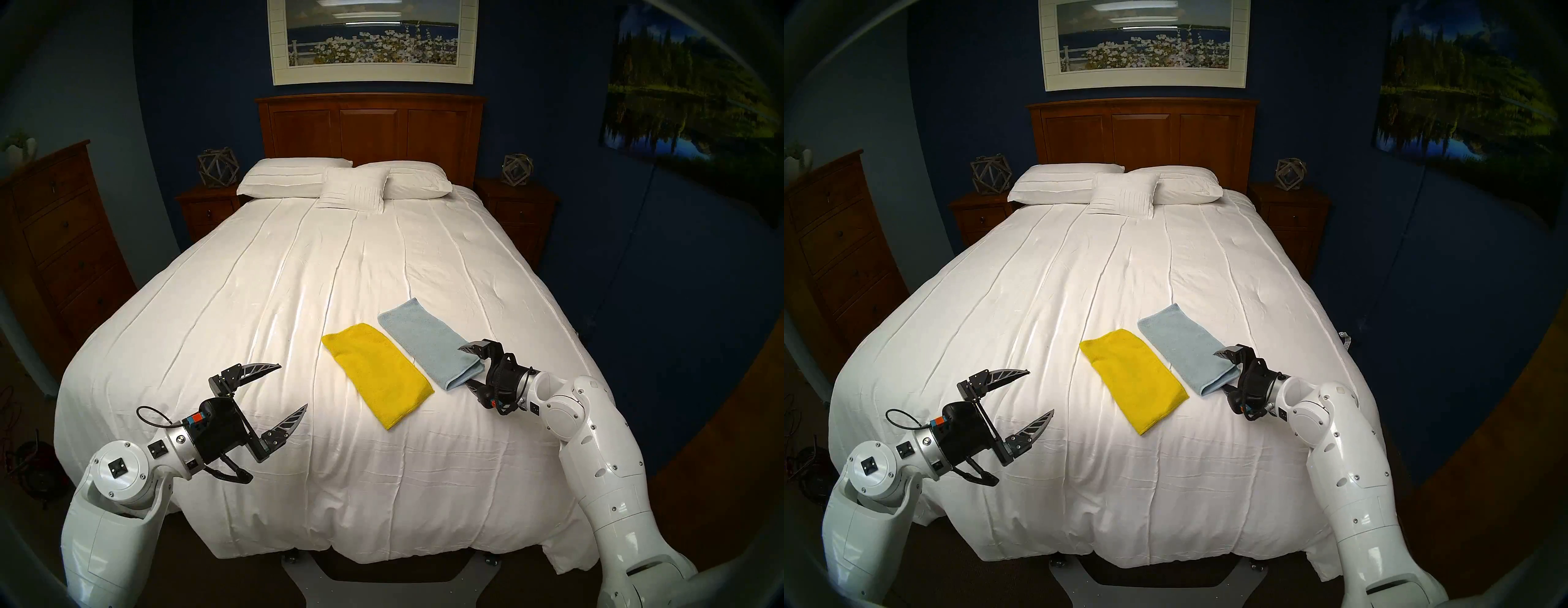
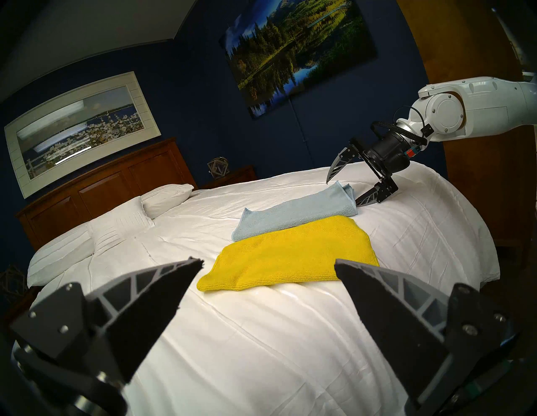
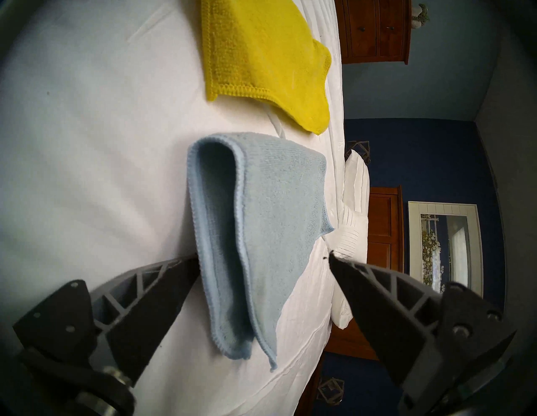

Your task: Fold the hand towels twice and stack them up

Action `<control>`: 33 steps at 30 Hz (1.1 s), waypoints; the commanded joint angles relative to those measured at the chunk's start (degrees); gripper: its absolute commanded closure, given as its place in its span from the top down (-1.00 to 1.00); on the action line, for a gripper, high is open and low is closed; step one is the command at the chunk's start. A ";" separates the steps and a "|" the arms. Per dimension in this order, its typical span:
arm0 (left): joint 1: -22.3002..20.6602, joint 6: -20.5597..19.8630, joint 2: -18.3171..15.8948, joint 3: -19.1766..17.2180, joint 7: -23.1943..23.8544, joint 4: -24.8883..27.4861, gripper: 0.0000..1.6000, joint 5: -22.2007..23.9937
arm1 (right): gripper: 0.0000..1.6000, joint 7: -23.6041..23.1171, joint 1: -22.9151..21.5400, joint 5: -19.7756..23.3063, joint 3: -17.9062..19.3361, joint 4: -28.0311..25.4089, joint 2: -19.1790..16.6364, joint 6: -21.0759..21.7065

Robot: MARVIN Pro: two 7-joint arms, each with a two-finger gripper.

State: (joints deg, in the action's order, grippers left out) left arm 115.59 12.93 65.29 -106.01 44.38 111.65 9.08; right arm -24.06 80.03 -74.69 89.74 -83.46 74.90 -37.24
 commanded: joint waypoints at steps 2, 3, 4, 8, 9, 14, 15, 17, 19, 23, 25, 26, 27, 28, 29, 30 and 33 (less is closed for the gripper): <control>0.04 -0.05 -0.11 -0.32 0.03 0.65 1.00 0.07 | 1.00 0.06 -3.16 1.59 -0.09 -0.81 0.33 -1.31; 0.04 -0.06 -0.10 -0.33 0.04 0.66 1.00 0.07 | 1.00 -0.23 -3.12 1.83 -0.11 -0.79 0.36 -1.43; 0.05 -0.07 -0.10 -0.33 0.04 0.67 1.00 0.07 | 0.87 -0.64 -3.10 1.81 -0.31 -0.66 0.18 -1.71; 0.05 -0.09 -0.08 -0.35 0.06 0.69 1.00 0.06 | 0.15 -1.42 -2.88 2.53 -0.14 -0.41 0.30 -2.01; 0.05 -0.10 -0.07 -0.36 0.07 0.70 1.00 0.05 | 0.16 -2.42 -2.79 3.05 -0.10 -0.57 0.16 -2.32; 0.04 -0.11 -0.03 -0.38 0.10 0.70 1.00 0.03 | -0.28 -4.86 -1.42 4.32 0.92 -1.66 -0.55 -2.92; 0.04 -0.10 -0.02 -0.38 0.11 0.70 1.00 0.03 | -0.47 -5.38 -1.03 4.71 1.28 -2.34 -0.71 -3.05; 0.02 -0.08 -0.01 -0.38 0.13 0.68 1.00 0.02 | -0.92 -6.24 0.39 5.56 2.30 -4.74 -1.23 -3.43; 0.01 -0.07 0.00 -0.37 0.13 0.66 1.00 0.01 | -1.00 -6.56 1.49 6.04 2.90 -6.23 -1.70 -3.83; -0.05 -0.01 0.03 -0.36 0.16 0.59 1.00 -0.01 | -1.00 -6.29 4.82 8.56 5.48 -8.96 -3.51 -6.77; -0.07 0.01 0.05 -0.34 0.17 0.56 1.00 -0.03 | -1.00 -6.66 6.83 9.53 6.63 -10.67 -4.15 -7.70; -0.09 0.02 0.06 -0.34 0.17 0.54 1.00 -0.03 | -1.00 -6.97 8.10 10.17 7.29 -11.55 -4.54 -8.39; -0.10 0.03 0.07 -0.33 0.18 0.53 1.00 -0.04 | -1.00 -7.39 8.19 10.43 7.68 -11.64 -4.67 -8.94; -0.11 0.03 0.08 -0.33 0.18 0.51 1.00 -0.05 | -1.00 -8.25 9.31 10.63 8.44 -12.82 -4.89 -9.08; -0.12 0.04 0.08 -0.33 0.19 0.51 1.00 -0.05 | -1.00 -8.85 10.28 10.83 9.16 -13.82 -5.08 -9.48; -0.12 0.04 0.09 -0.33 0.19 0.50 1.00 -0.06 | -1.00 -9.44 10.96 11.09 10.06 -14.48 -5.02 -9.55; -0.14 0.04 0.11 -0.34 0.21 0.49 1.00 -0.07 | -1.00 -10.80 13.12 11.67 12.58 -15.75 -5.01 -10.35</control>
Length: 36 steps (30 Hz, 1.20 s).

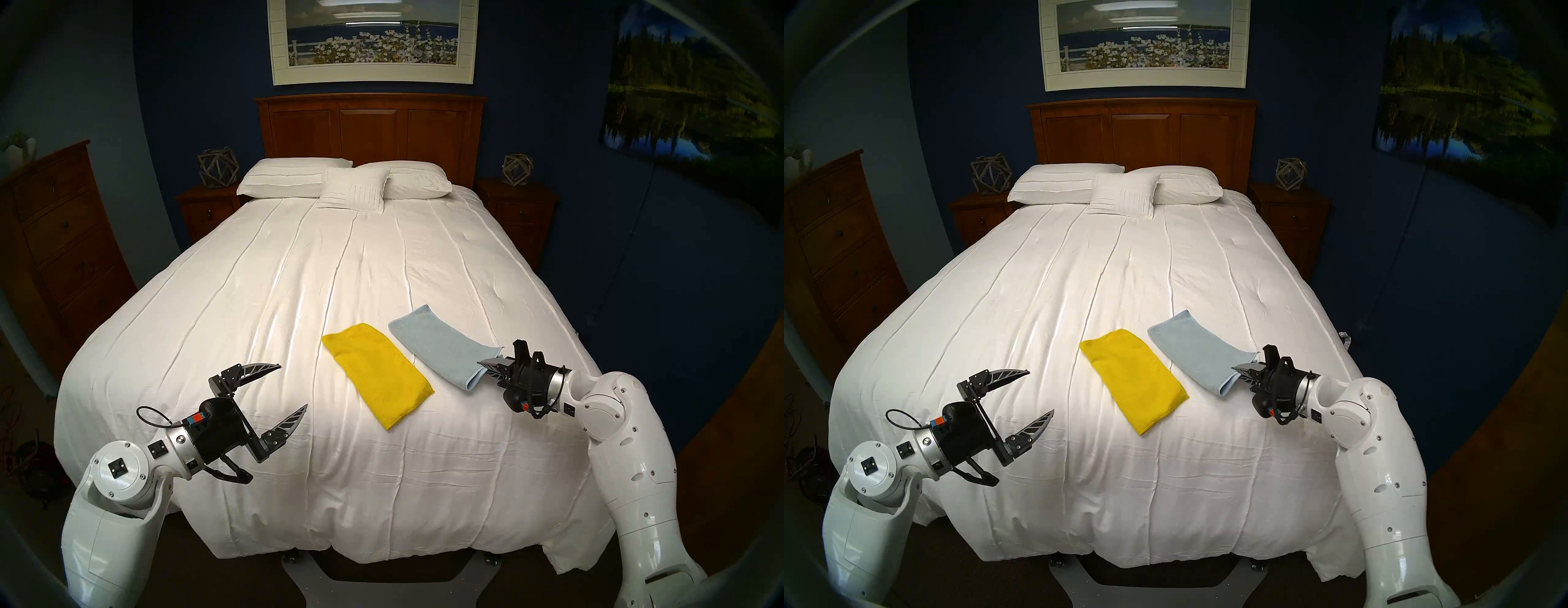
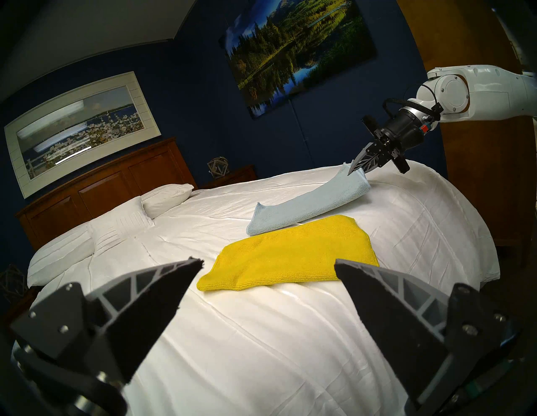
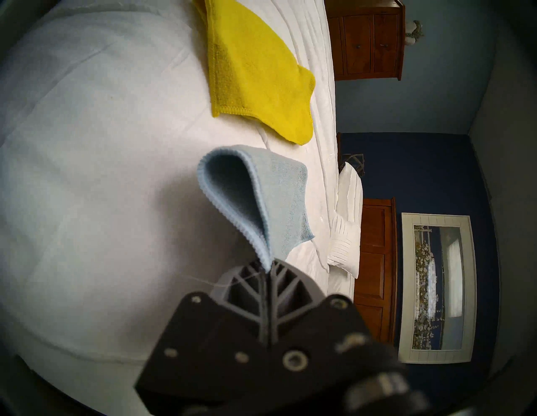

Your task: Fold the hand towels twice and stack them up

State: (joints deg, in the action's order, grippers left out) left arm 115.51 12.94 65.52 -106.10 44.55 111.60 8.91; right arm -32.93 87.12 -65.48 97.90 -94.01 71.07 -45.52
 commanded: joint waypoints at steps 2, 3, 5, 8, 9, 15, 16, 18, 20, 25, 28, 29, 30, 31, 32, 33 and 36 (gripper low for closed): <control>-0.07 0.05 -0.10 -0.24 0.04 0.53 1.00 0.08 | -1.00 -2.80 7.40 3.26 6.04 -7.09 -0.96 -2.86; -0.07 0.05 -0.10 -0.24 0.05 0.53 1.00 0.08 | -1.00 -2.75 8.41 3.96 7.01 -8.01 -0.81 -3.15; -0.08 0.05 -0.08 -0.25 0.06 0.53 1.00 0.07 | -1.00 -2.97 9.51 4.97 8.31 -8.93 -0.69 -4.20; -0.06 0.03 -0.07 -0.28 0.09 0.56 1.00 0.07 | -1.00 -2.40 12.27 7.38 10.21 -11.59 -0.32 -4.83; -0.05 0.02 -0.07 -0.29 0.09 0.58 1.00 0.07 | -1.00 -2.16 12.53 8.17 10.18 -12.25 -0.22 -4.75; -0.02 -0.04 -0.03 -0.34 0.14 0.65 1.00 0.07 | -1.00 -3.95 8.10 8.19 7.19 -14.18 1.61 -2.39; -0.03 -0.02 -0.03 -0.34 0.15 0.63 1.00 0.06 | -1.00 -4.01 6.63 7.92 6.27 -13.46 1.65 -2.34; -0.06 0.00 -0.01 -0.33 0.16 0.60 1.00 0.05 | -1.00 -3.75 4.10 7.20 4.26 -11.76 1.81 -1.49; -0.09 0.02 0.01 -0.32 0.17 0.56 1.00 0.04 | -1.00 -2.58 3.71 6.51 2.67 -11.37 1.37 0.40; -0.16 0.06 0.06 -0.29 0.20 0.47 1.00 0.00 | -1.00 -1.25 1.31 5.81 -0.29 -10.24 1.83 3.85; -0.19 0.07 0.08 -0.28 0.21 0.43 1.00 -0.02 | -1.00 -1.55 -1.88 4.50 -2.44 -8.21 2.35 5.10; -0.20 0.07 0.09 -0.28 0.22 0.42 1.00 -0.03 | -1.00 -1.20 -2.01 4.16 -2.83 -8.07 2.53 5.83; -0.22 0.07 0.10 -0.27 0.23 0.41 1.00 -0.03 | -1.00 -0.76 -1.97 3.71 -3.18 -7.94 2.72 6.64; -0.23 0.08 0.11 -0.27 0.23 0.39 1.00 -0.04 | -1.00 -0.99 -3.54 3.42 -3.71 -6.65 2.97 6.79; -0.24 0.08 0.12 -0.26 0.23 0.37 1.00 -0.05 | -1.00 -0.26 -1.99 3.23 -3.62 -7.50 3.06 7.48; -0.25 0.09 0.13 -0.26 0.24 0.36 1.00 -0.05 | -1.00 -0.49 -3.79 2.77 -4.26 -6.06 3.33 7.77; -0.30 0.09 0.15 -0.25 0.26 0.30 1.00 -0.07 | -1.00 -0.05 -4.96 1.84 -5.20 -4.76 4.01 9.05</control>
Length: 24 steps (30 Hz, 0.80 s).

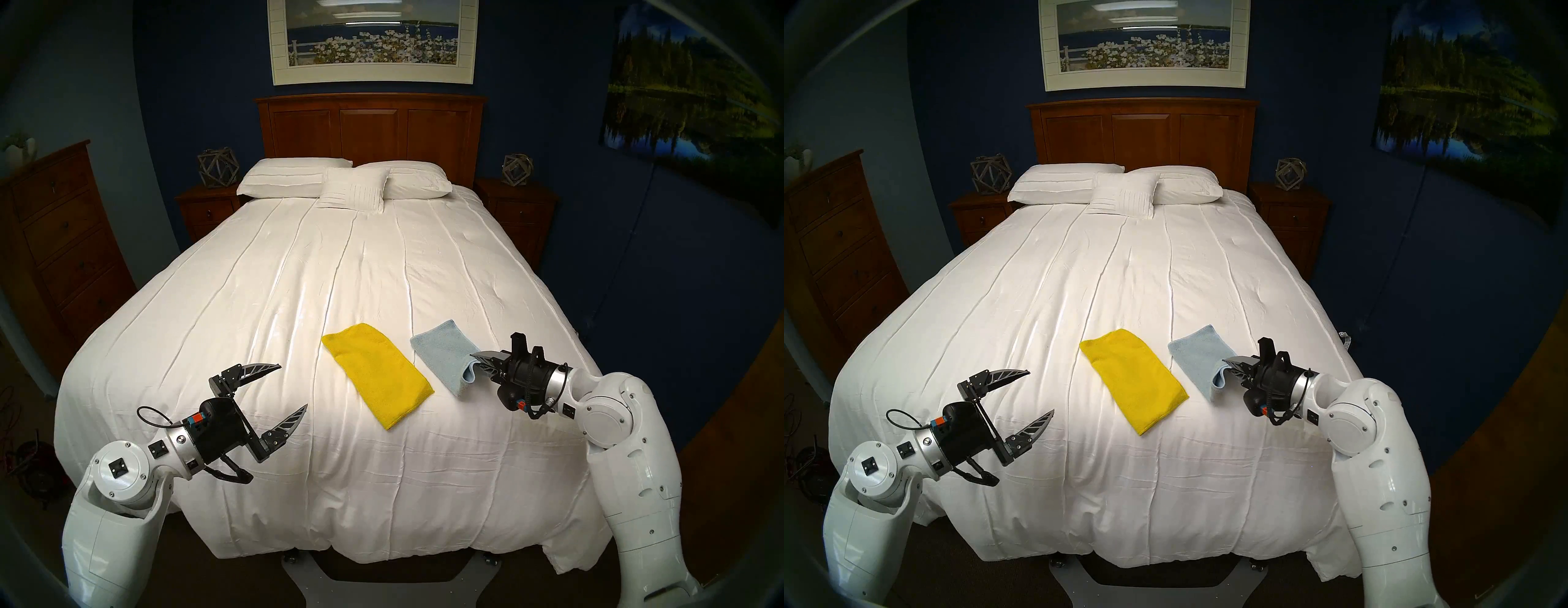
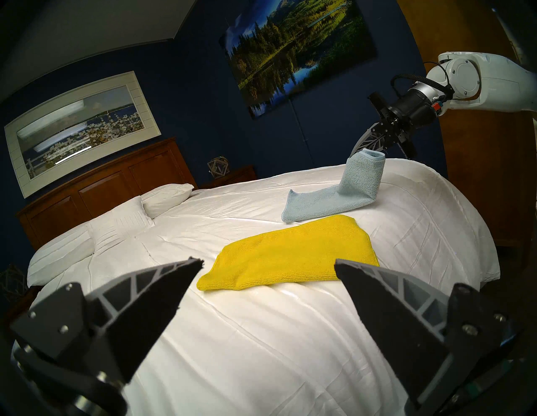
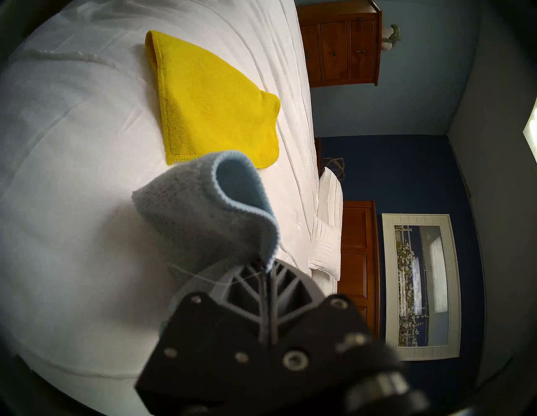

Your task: Fold the hand towels twice and stack them up

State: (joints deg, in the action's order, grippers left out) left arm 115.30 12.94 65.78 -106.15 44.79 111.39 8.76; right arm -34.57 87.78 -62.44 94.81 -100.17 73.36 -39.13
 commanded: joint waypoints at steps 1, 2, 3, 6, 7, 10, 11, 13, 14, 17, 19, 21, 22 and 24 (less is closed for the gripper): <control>-0.11 0.09 -0.10 -0.20 0.03 0.49 1.00 0.07 | -1.00 1.45 -6.61 -1.43 -2.46 2.21 1.94 2.84; -0.13 0.09 -0.09 -0.19 0.04 0.47 1.00 0.07 | -1.00 1.64 -6.80 -1.77 -2.70 2.48 2.09 3.15; -0.13 0.09 -0.09 -0.19 0.04 0.47 1.00 0.07 | -1.00 1.64 -6.80 -1.77 -2.70 2.48 2.09 3.15; -0.20 0.10 -0.05 -0.17 0.07 0.37 1.00 0.04 | -1.00 1.58 -9.59 -3.02 -3.88 4.58 2.73 4.14; -0.21 0.10 -0.04 -0.16 0.07 0.34 1.00 0.04 | -1.00 1.80 -9.30 -3.17 -3.96 4.50 2.96 4.43; -0.26 0.11 -0.02 -0.15 0.10 0.29 1.00 0.02 | -0.91 1.53 -11.78 -4.14 -4.97 6.49 3.37 4.90; -0.28 0.11 0.00 -0.14 0.11 0.27 1.00 0.01 | -0.90 1.73 -11.58 -4.50 -5.10 6.66 3.49 5.12; -0.31 0.11 0.01 -0.14 0.12 0.23 1.00 0.00 | -0.79 1.51 -12.99 -5.18 -5.75 8.01 3.62 5.20; -0.32 0.12 0.02 -0.13 0.13 0.21 1.00 0.00 | -0.77 1.63 -12.91 -5.49 -5.89 8.14 3.72 5.33; -0.37 0.12 0.05 -0.12 0.15 0.15 1.00 -0.02 | -0.97 1.10 -15.36 -6.91 -7.03 10.15 3.65 5.32; -0.39 0.12 0.06 -0.12 0.16 0.12 1.00 -0.03 | -0.76 1.01 -16.00 -7.63 -7.39 10.80 3.56 5.30; -0.42 0.13 0.08 -0.12 0.18 0.09 1.00 -0.04 | -0.53 0.78 -17.25 -8.46 -7.90 11.88 3.53 5.25; -0.44 0.13 0.09 -0.11 0.19 0.08 1.00 -0.04 | -0.34 0.47 -18.75 -8.93 -8.33 13.08 3.56 5.20; -0.46 0.14 0.11 -0.12 0.21 0.07 1.00 -0.05 | -0.25 0.69 -18.75 -9.58 -8.49 13.54 3.65 5.20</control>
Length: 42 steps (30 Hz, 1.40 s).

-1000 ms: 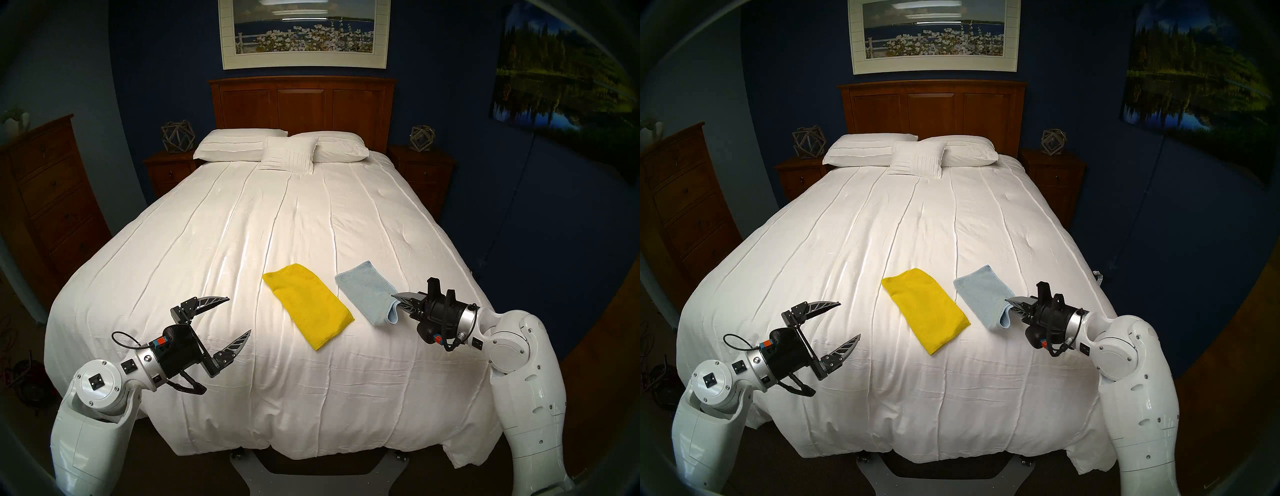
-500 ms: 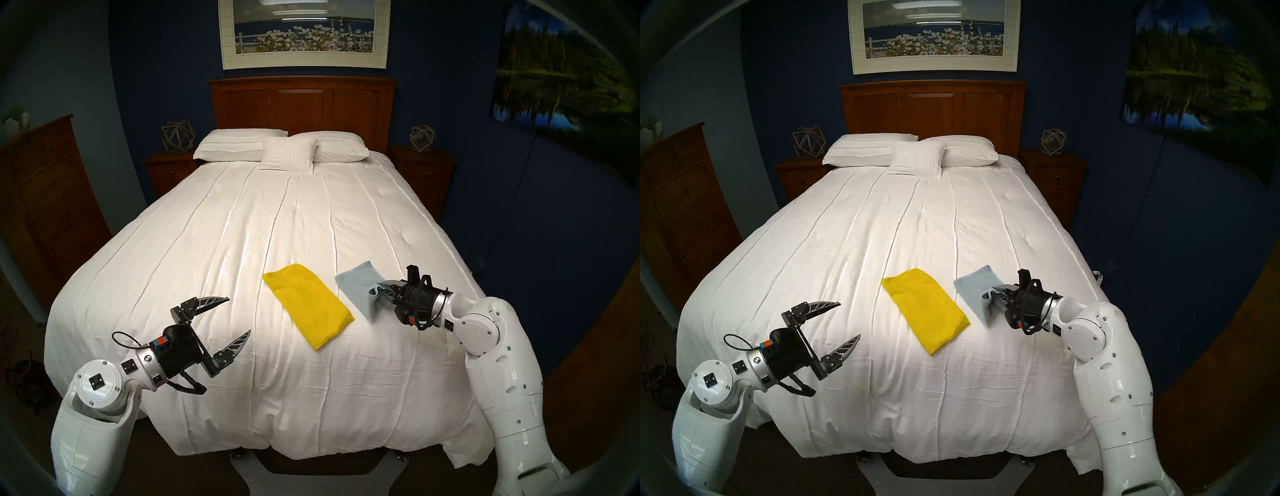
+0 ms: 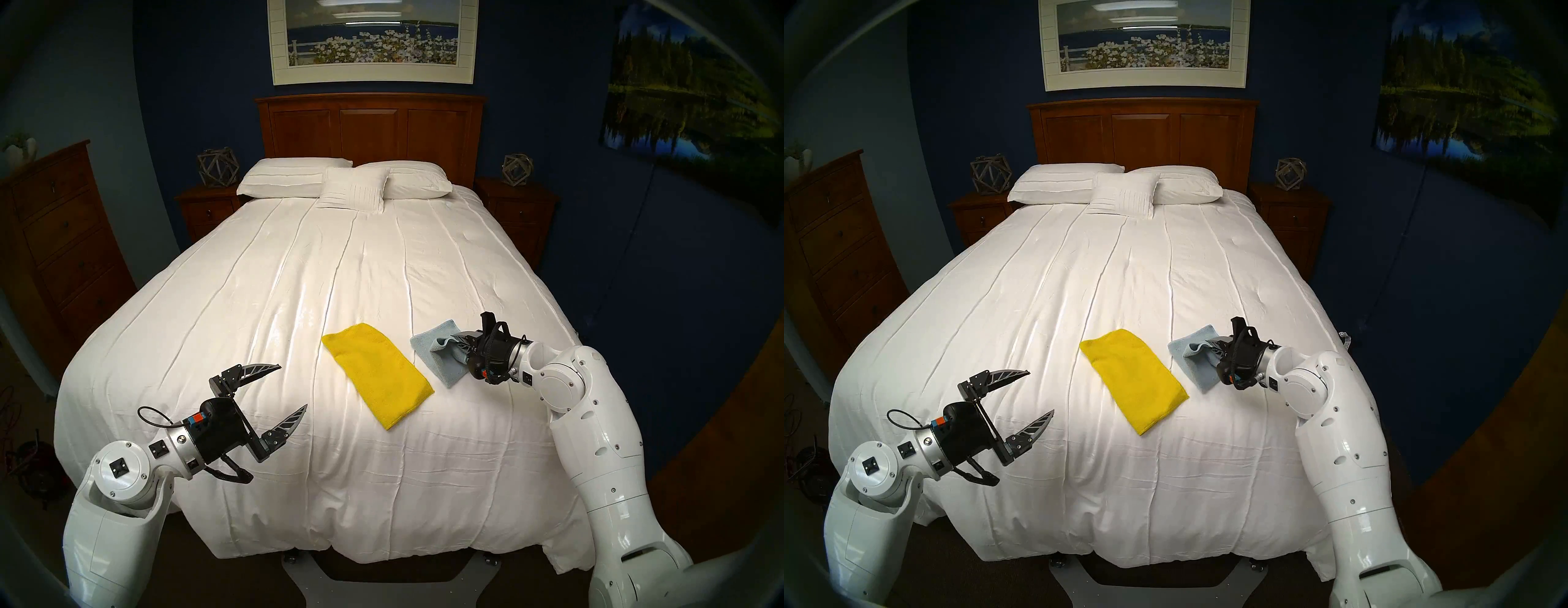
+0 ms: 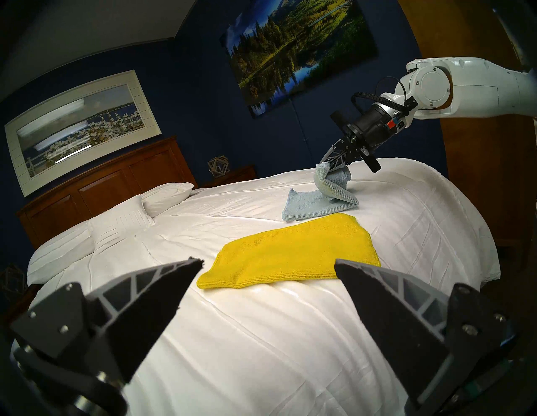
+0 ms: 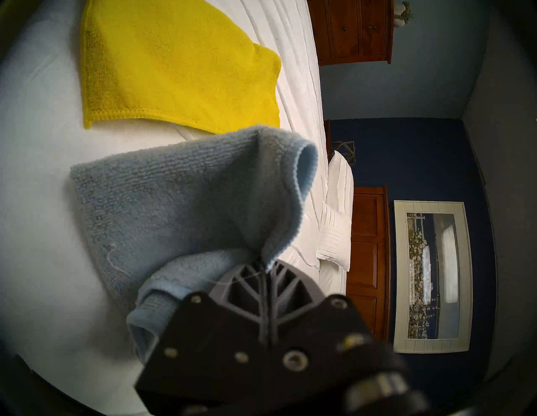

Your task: Fold the hand towels twice and stack them up

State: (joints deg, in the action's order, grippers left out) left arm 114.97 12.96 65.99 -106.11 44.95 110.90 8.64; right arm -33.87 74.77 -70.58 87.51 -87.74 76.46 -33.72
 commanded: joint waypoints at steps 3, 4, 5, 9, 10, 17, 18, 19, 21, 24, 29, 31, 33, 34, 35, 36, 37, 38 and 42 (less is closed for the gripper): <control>-0.16 0.13 -0.08 -0.16 0.07 0.53 1.00 0.07 | -0.11 -0.07 -7.65 -2.61 -1.82 3.16 0.66 -0.28; -0.17 0.13 -0.07 -0.16 0.08 0.53 1.00 0.06 | -0.01 0.07 -7.76 -2.99 -1.92 3.50 0.74 -0.28; -0.18 0.14 -0.06 -0.17 0.09 0.54 1.00 0.06 | 0.40 0.16 -8.28 -3.38 -2.09 4.17 0.85 -0.30; -0.20 0.14 -0.04 -0.18 0.13 0.55 1.00 0.05 | 0.89 0.31 -10.86 -4.71 -2.96 7.10 1.37 -0.47; -0.20 0.15 -0.03 -0.19 0.14 0.55 1.00 0.05 | 1.00 0.49 -10.73 -4.96 -3.00 7.21 1.50 -0.46; -0.20 0.15 0.02 -0.23 0.22 0.61 1.00 0.02 | 1.00 1.38 -14.87 -7.05 -3.73 12.21 2.11 -1.22; -0.20 0.15 0.03 -0.24 0.23 0.61 1.00 0.02 | 1.00 1.48 -15.81 -7.18 -3.77 13.14 2.23 -1.46; -0.20 0.15 0.03 -0.25 0.25 0.62 1.00 0.01 | 1.00 1.80 -15.89 -7.22 -3.53 13.21 2.49 -1.49; -0.20 0.16 0.05 -0.26 0.27 0.63 1.00 0.01 | 1.00 2.12 -16.85 -7.24 -3.48 14.03 2.85 -1.96; -0.20 0.16 0.07 -0.28 0.30 0.65 1.00 0.00 | 1.00 2.44 -18.31 -7.41 -3.69 15.10 3.42 -2.78; -0.15 0.15 0.09 -0.33 0.35 0.73 1.00 0.00 | 1.00 2.71 -20.71 -7.41 -4.36 17.73 4.08 -4.74; -0.10 0.14 0.11 -0.39 0.40 0.81 1.00 0.00 | 1.00 2.53 -21.77 -7.29 -4.99 19.30 4.18 -6.98; -0.07 0.13 0.12 -0.42 0.42 0.85 1.00 0.01 | 1.00 2.45 -22.29 -7.33 -5.21 20.07 4.16 -7.85; -0.05 0.12 0.13 -0.44 0.43 0.89 1.00 0.01 | 1.00 2.22 -23.35 -7.32 -5.76 21.54 3.89 -9.21; 0.01 0.09 0.14 -0.49 0.47 0.96 1.00 0.01 | 1.00 2.36 -24.07 -7.30 -6.11 23.17 3.52 -11.32; 0.03 0.08 0.15 -0.51 0.48 1.00 1.00 0.01 | 1.00 2.51 -24.39 -7.26 -6.20 23.91 3.35 -12.25; 0.03 0.08 0.15 -0.51 0.48 1.00 1.00 0.01 | 1.00 2.51 -24.39 -7.26 -6.20 23.91 3.35 -12.25; 0.05 0.06 0.16 -0.53 0.49 1.03 1.00 0.01 | 1.00 2.72 -24.76 -7.25 -6.23 24.71 3.15 -13.28; 0.13 0.00 0.23 -0.62 0.54 1.14 1.00 0.00 | 1.00 2.94 -27.71 -6.74 -6.81 28.32 2.00 -17.88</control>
State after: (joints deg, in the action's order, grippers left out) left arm 114.84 12.99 66.31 -106.35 45.44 110.92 8.49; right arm -31.89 53.15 -78.21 81.30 -61.89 79.57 -46.46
